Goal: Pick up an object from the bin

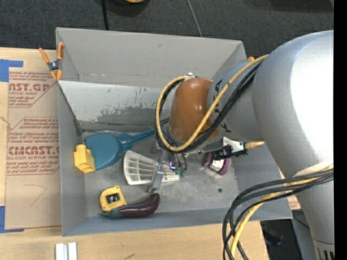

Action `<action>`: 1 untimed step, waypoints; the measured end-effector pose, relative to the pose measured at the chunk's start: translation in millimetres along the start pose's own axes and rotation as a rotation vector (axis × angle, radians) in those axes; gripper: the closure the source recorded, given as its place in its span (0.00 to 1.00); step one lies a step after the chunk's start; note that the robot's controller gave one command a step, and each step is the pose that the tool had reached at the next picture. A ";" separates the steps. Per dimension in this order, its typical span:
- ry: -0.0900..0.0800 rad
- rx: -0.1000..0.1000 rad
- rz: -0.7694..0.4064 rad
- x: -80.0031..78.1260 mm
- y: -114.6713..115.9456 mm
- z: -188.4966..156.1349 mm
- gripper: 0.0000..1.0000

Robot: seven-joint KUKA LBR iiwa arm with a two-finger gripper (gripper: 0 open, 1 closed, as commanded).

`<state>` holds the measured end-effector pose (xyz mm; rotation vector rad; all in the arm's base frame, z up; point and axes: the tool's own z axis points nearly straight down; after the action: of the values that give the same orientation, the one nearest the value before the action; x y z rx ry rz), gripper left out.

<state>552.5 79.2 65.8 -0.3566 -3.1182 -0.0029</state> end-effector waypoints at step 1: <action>-0.004 -0.002 0.026 26.8 5.5 -3.6 0.00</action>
Offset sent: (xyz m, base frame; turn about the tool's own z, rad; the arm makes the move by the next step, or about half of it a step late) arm 0.0000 0.0000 0.0000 0.0000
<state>527.6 90.6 69.6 -0.3970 -3.1175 -0.0058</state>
